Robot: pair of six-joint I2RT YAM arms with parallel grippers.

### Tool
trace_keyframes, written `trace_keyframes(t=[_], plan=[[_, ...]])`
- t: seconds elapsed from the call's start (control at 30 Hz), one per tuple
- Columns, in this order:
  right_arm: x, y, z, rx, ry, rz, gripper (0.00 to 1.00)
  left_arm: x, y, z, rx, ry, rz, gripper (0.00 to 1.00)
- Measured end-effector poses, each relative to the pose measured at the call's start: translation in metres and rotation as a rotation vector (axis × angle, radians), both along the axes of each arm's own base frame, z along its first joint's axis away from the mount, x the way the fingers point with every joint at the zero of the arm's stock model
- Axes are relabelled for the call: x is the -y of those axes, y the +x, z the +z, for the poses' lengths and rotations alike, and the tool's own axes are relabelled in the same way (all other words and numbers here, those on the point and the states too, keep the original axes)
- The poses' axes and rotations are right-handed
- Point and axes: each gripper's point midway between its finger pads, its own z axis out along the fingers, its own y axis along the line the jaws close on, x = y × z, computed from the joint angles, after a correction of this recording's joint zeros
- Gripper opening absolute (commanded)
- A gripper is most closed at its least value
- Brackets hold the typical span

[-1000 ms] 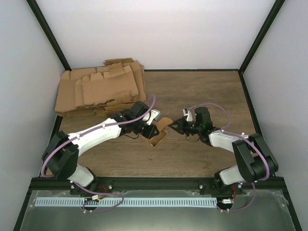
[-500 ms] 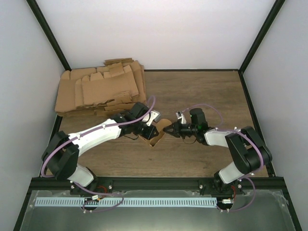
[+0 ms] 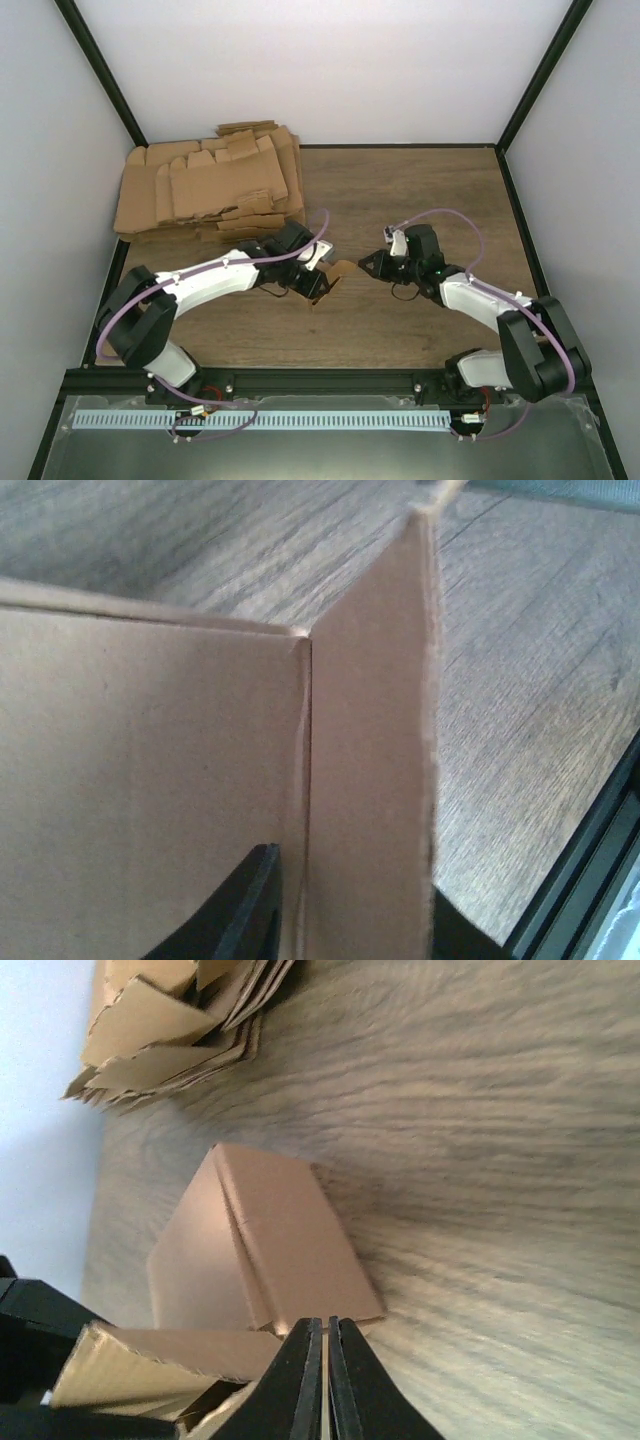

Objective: Fold the paper box

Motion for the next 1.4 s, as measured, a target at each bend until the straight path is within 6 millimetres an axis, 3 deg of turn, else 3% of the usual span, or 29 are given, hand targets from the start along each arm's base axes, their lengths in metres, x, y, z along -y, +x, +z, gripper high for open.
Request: trace_keyframes(t=[0.13,0.3,0.5,0.63,0.77,0.83,1.0,1.2,1.4], plan=[[0.014,0.006,0.003,0.091,-0.102,-0.013,0.18,0.002,-0.008,-0.01,-0.022,0.025,-0.02,0.54],[0.016,0.016,0.024,0.218,-0.164,0.015,0.34,0.009,-0.014,0.0,-0.02,0.014,-0.042,0.81],[0.001,0.034,0.07,0.372,-0.148,0.093,0.55,0.005,-0.021,0.038,0.001,-0.053,-0.025,0.87],[-0.019,0.041,0.08,0.4,-0.152,0.16,0.66,-0.005,-0.02,0.07,0.038,-0.11,0.064,0.89],[-0.04,0.035,0.064,0.364,-0.159,0.236,0.77,-0.032,-0.017,0.081,0.047,-0.156,0.195,0.85],[-0.047,0.029,0.046,0.316,-0.168,0.278,0.78,-0.053,-0.016,0.066,0.014,-0.148,0.282,0.81],[-0.057,0.023,0.008,0.205,-0.193,0.336,0.76,-0.082,-0.016,0.018,-0.094,-0.116,0.412,0.71],[-0.064,0.009,-0.012,0.149,-0.181,0.373,0.74,-0.087,-0.012,-0.011,-0.167,-0.125,0.47,0.66],[-0.058,-0.036,-0.034,0.063,-0.163,0.408,0.72,-0.076,-0.001,-0.018,-0.181,-0.193,0.462,0.6]])
